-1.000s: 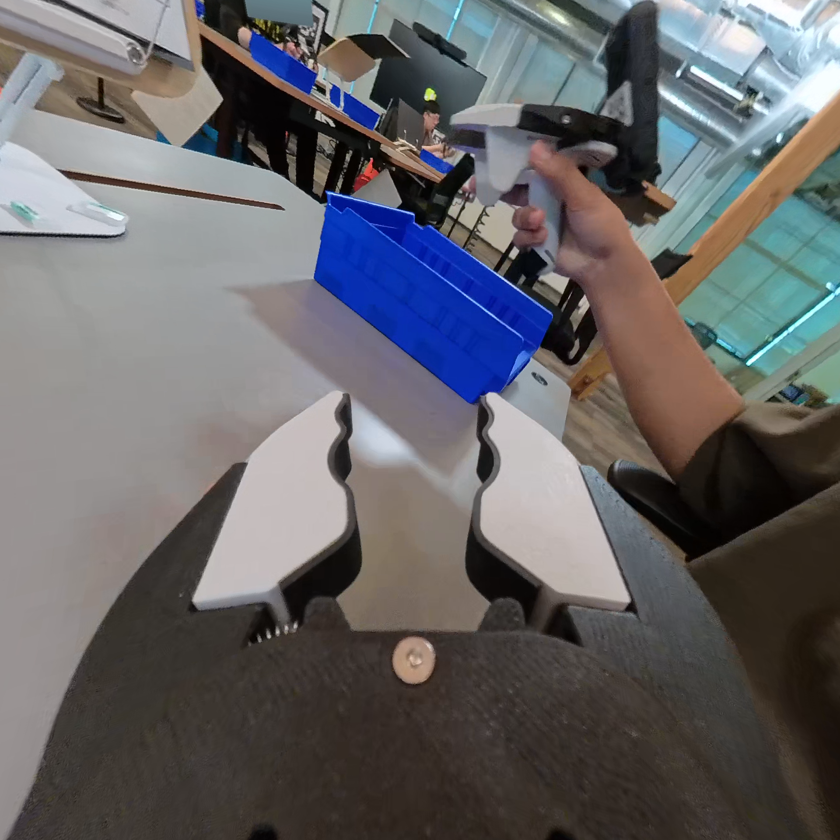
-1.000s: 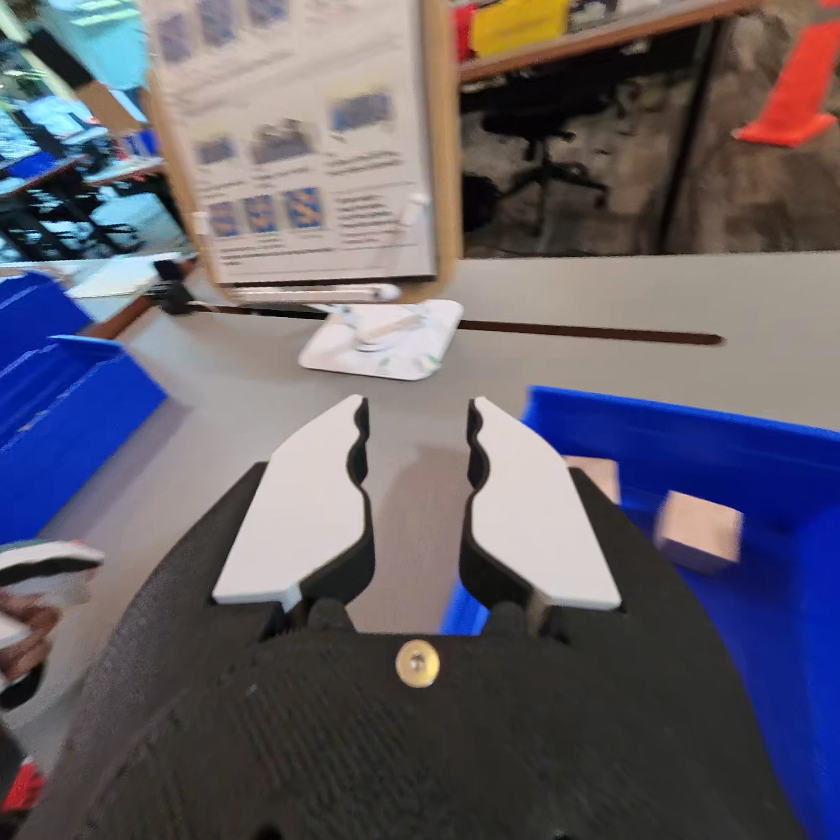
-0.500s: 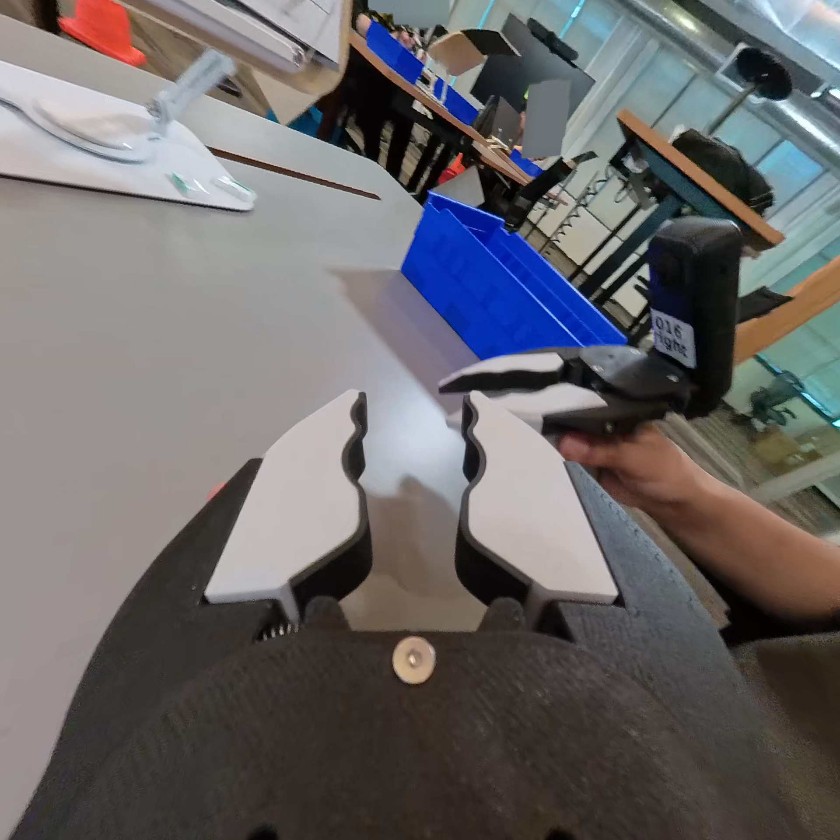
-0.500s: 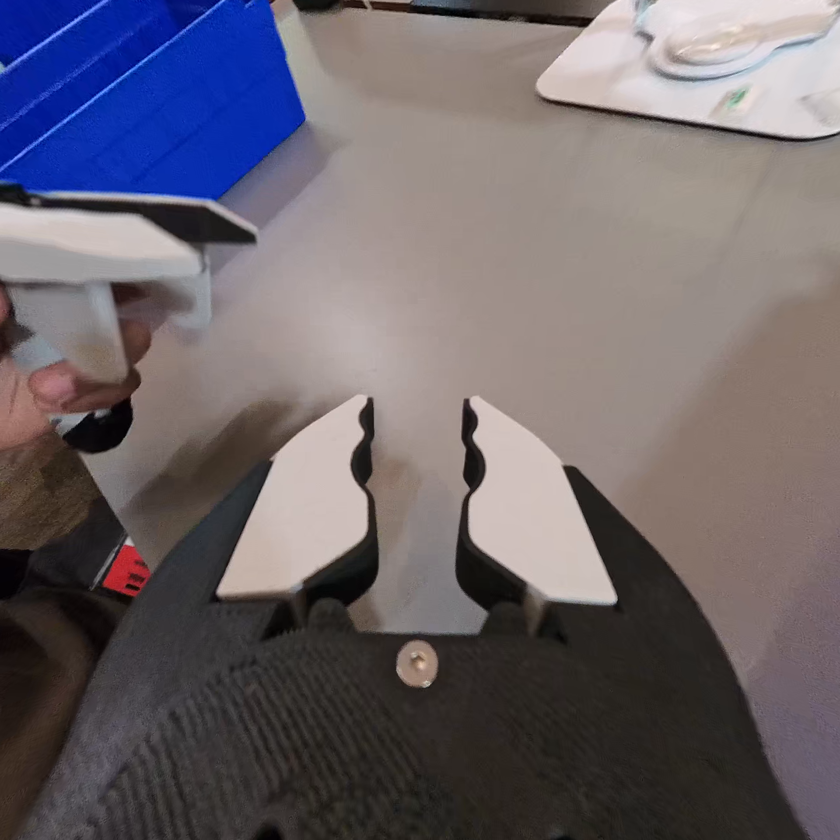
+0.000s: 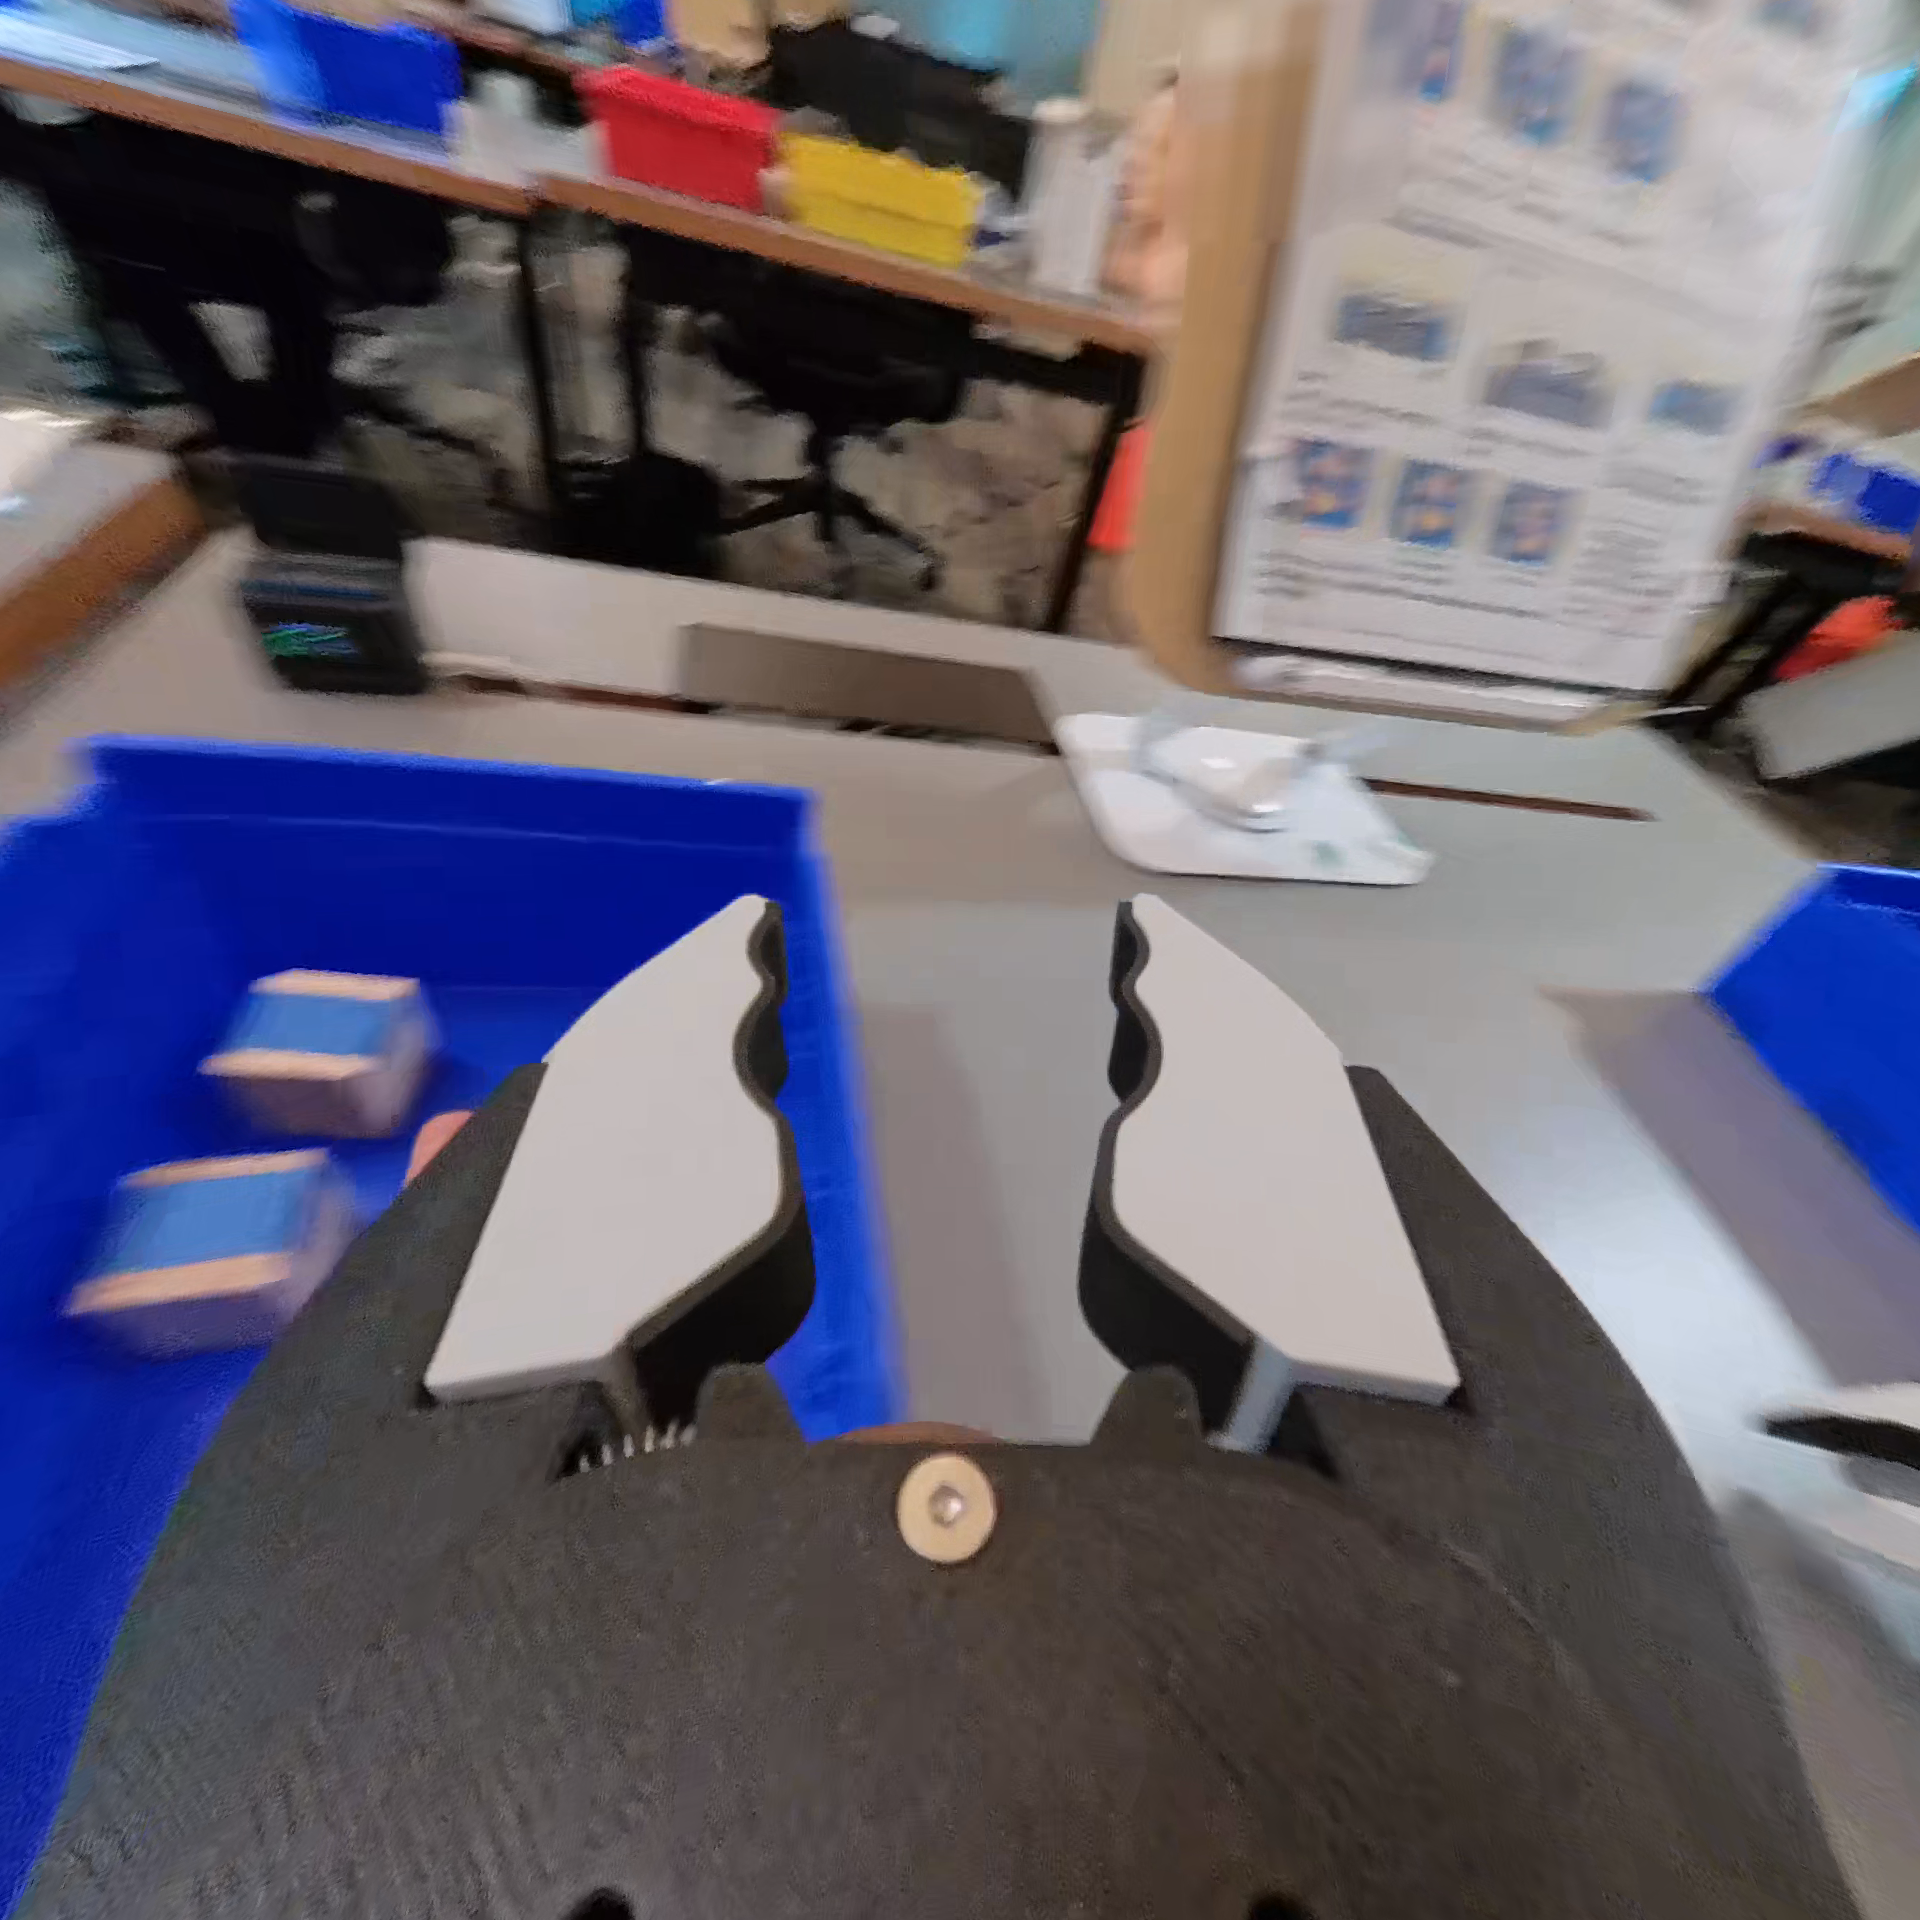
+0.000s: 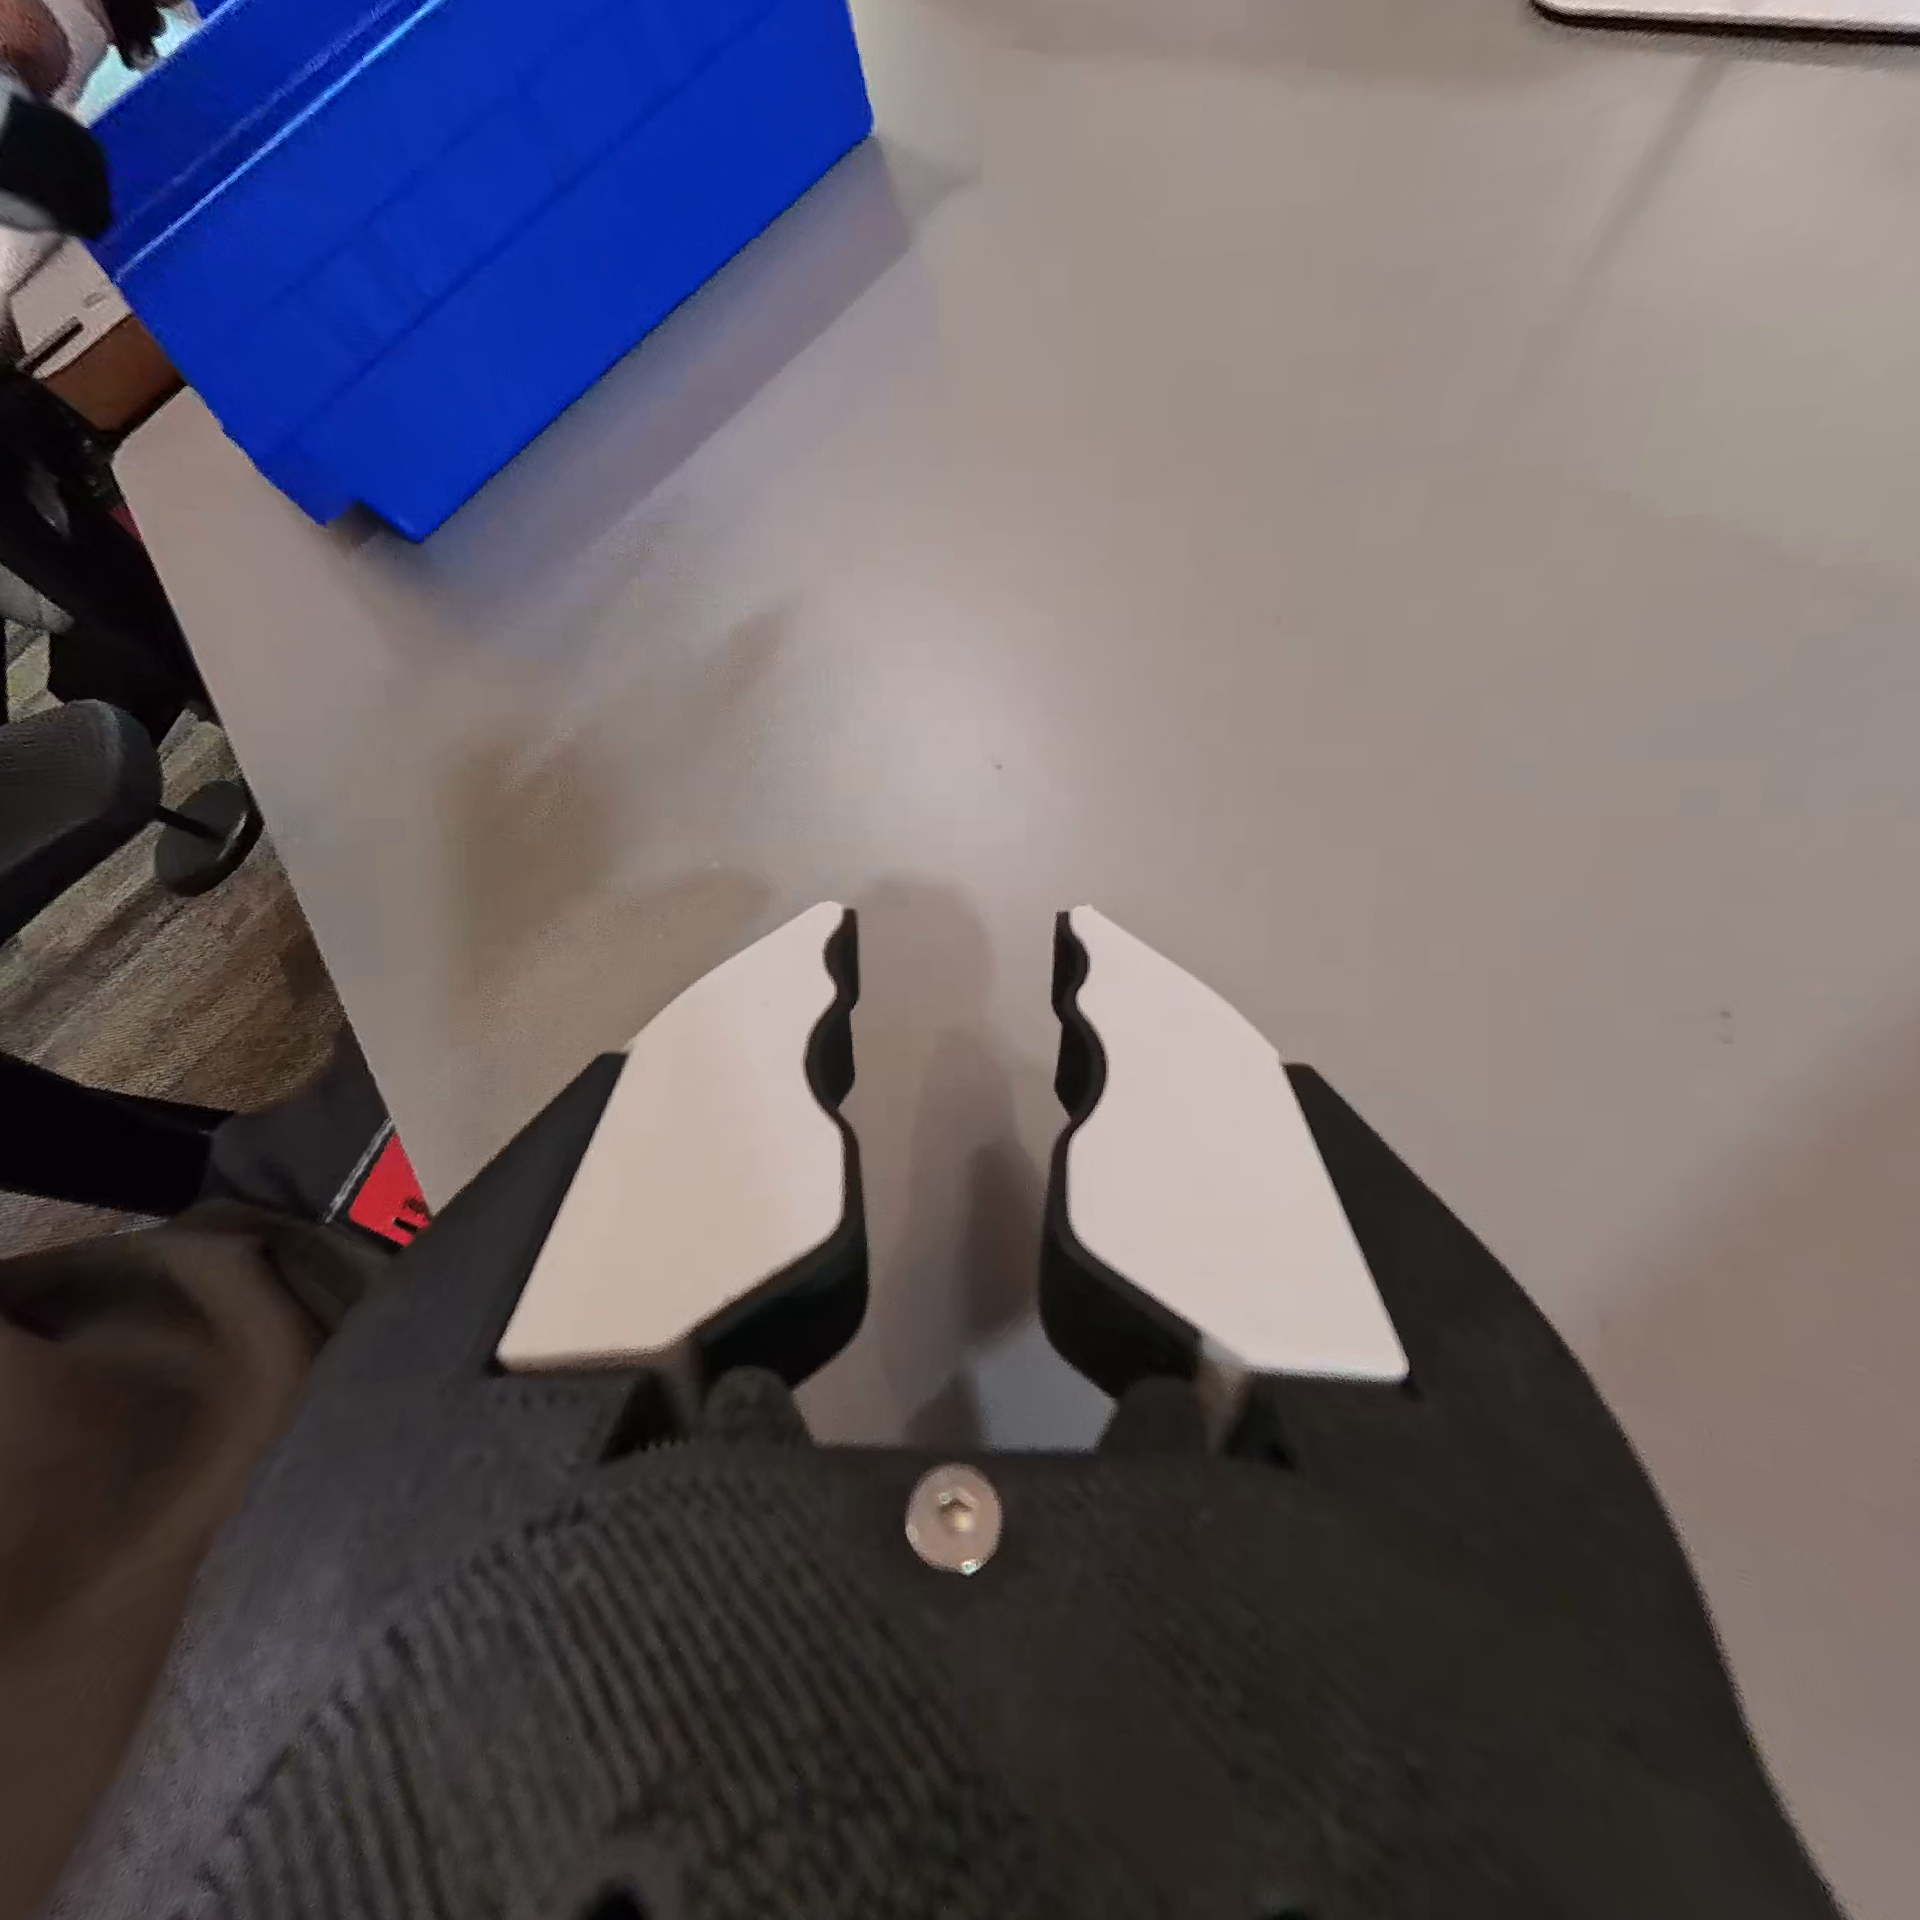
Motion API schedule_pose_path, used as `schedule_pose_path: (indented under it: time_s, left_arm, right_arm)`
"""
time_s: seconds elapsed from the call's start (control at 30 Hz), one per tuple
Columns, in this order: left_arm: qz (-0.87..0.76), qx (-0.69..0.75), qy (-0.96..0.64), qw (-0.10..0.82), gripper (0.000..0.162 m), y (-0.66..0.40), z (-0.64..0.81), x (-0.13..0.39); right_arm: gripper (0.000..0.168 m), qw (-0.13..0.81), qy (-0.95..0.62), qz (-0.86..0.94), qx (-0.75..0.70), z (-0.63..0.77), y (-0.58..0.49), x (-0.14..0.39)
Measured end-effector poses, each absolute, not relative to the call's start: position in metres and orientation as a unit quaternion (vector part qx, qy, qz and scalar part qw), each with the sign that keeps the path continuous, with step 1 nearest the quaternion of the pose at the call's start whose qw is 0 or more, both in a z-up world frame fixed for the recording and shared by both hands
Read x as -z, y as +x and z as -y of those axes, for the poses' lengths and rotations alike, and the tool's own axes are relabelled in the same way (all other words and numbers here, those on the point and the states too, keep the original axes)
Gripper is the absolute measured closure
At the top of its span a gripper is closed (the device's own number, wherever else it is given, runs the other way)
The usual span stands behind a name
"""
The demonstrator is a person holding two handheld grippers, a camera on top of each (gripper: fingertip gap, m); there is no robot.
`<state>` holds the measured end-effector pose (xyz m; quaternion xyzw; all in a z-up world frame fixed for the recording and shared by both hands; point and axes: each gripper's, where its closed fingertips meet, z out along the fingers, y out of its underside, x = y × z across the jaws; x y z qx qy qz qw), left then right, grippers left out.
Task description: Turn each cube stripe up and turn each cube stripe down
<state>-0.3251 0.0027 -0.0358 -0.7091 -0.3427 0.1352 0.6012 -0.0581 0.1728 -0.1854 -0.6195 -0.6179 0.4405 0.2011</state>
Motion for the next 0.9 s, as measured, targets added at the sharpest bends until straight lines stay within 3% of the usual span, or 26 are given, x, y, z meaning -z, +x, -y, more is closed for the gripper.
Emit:
schedule_pose_path:
  time_s: [0.2, 0.43, 0.67, 0.9]
  left_arm:
    - [0.482, -0.183, -0.747, 0.420, 0.101, -0.410, 0.090, 0.119]
    - [0.501, -0.330, -0.764, 0.240, 0.109, -0.451, 0.130, 0.176]
    - [0.512, -0.321, -0.753, 0.260, 0.121, -0.454, 0.125, 0.177]
    - [0.485, -0.244, -0.773, 0.327, 0.103, -0.443, 0.110, 0.170]
  right_arm:
    - [0.132, 0.196, -0.607, 0.624, -0.451, -0.165, -0.057, 0.183]
    - [0.132, 0.175, -0.616, 0.609, -0.468, -0.162, -0.059, 0.183]
    - [0.133, 0.181, -0.615, 0.613, -0.462, -0.164, -0.058, 0.185]
    - [0.134, 0.171, -0.612, 0.618, -0.464, -0.161, -0.056, 0.186]
